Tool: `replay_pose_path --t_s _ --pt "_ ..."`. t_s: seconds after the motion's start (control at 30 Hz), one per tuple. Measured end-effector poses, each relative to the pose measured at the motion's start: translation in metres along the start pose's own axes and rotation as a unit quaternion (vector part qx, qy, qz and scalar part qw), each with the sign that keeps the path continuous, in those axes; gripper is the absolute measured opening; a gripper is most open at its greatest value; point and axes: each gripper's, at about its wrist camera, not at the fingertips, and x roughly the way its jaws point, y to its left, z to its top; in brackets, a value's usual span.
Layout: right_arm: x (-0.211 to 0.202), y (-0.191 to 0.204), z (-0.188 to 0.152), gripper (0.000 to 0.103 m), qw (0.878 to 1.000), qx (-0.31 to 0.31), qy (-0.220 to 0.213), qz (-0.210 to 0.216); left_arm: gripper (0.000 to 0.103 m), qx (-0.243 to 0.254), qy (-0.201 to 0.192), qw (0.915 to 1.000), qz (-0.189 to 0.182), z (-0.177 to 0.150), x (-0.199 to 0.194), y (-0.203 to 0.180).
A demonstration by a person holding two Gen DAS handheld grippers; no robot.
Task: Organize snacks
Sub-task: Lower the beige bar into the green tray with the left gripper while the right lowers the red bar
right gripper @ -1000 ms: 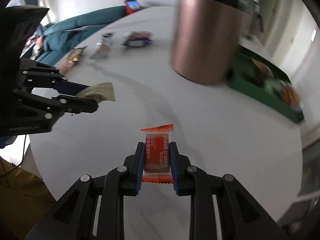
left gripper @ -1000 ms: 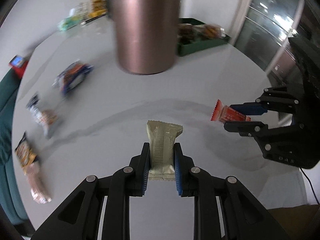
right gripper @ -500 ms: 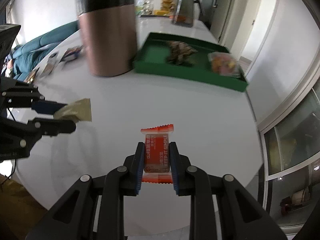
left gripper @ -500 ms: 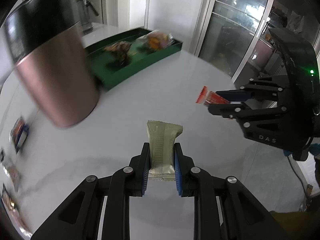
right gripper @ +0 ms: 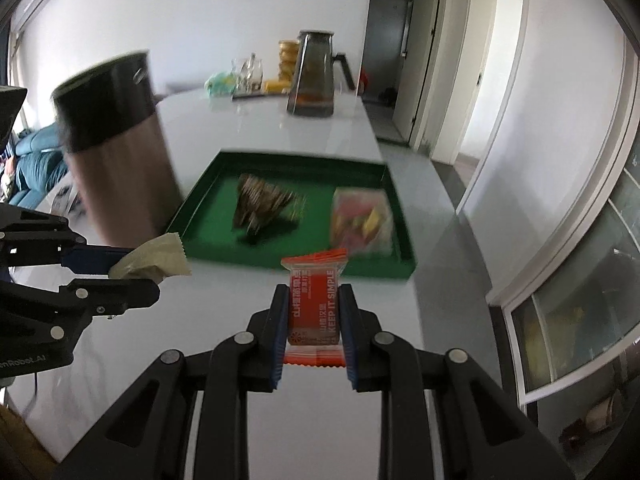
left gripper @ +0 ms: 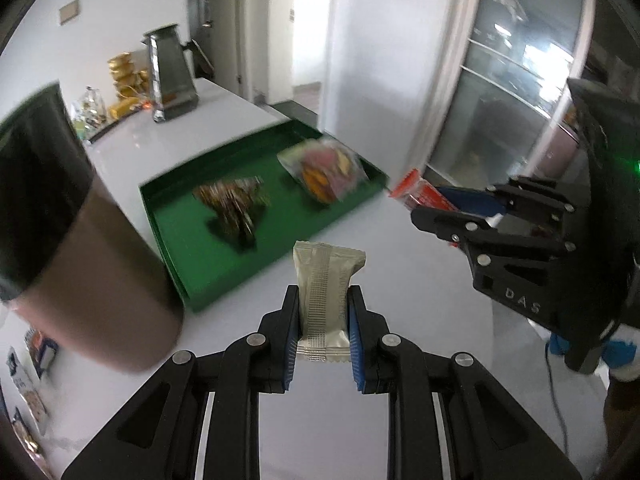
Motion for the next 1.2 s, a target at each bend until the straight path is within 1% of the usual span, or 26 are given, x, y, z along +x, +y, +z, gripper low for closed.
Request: replay_pose_path --t_s 0.2,0.27,0.4,0.5,0.6,0.67,0.73,0.8,0.9,1.1,1.2 --pt "0.028 -0.021 0.035 0.0 1.0 -0.005 -0.025 0.006 0.018 -0.049 -0.021 0.9981 0.033 0.044 0.019 0.015" --pt "0.038 -0.026 0.043 0.0 1.0 -0.008 -0.029 0.007 0.018 -0.064 -0.022 0.9968 0.042 0.058 0.03 0.02" --pt "0.062 -0.037 0.062 0.0 0.999 -0.01 -0.035 0.007 0.018 -0.083 -0.022 0.9947 0.056 0.075 0.051 0.027" --pt "0.081 -0.046 0.076 0.0 0.999 -0.007 -0.038 0.008 0.018 -0.102 -0.021 0.992 0.071 0.088 0.069 0.035" --pt "0.101 -0.054 0.092 0.0 0.999 -0.006 -0.039 0.006 0.018 -0.118 -0.023 0.9882 0.094 0.1 0.087 0.045" --pt "0.117 -0.057 0.102 0.0 0.999 -0.009 -0.036 0.001 0.018 -0.134 -0.023 0.9842 0.114 0.109 0.1 0.055" --pt "0.136 -0.059 0.112 0.0 1.0 -0.007 -0.029 0.002 0.018 -0.15 -0.018 0.9805 0.125 0.117 0.113 0.065" --pt "0.151 -0.06 0.119 0.0 1.0 -0.006 -0.023 0.002 0.018 -0.161 -0.014 0.9767 0.141 0.122 0.125 0.073" --pt "0.171 -0.059 0.126 0.0 1.0 -0.003 -0.015 0.008 0.018 -0.175 -0.006 0.9722 0.155 0.126 0.14 0.085" --pt "0.208 -0.059 0.132 0.0 1.0 0.008 0.009 0.013 0.019 -0.199 0.015 0.9652 0.168 0.123 0.168 0.102" --pt "0.221 -0.059 0.131 0.0 1.0 0.014 0.02 0.013 0.018 -0.204 0.025 0.9632 0.173 0.119 0.177 0.107"
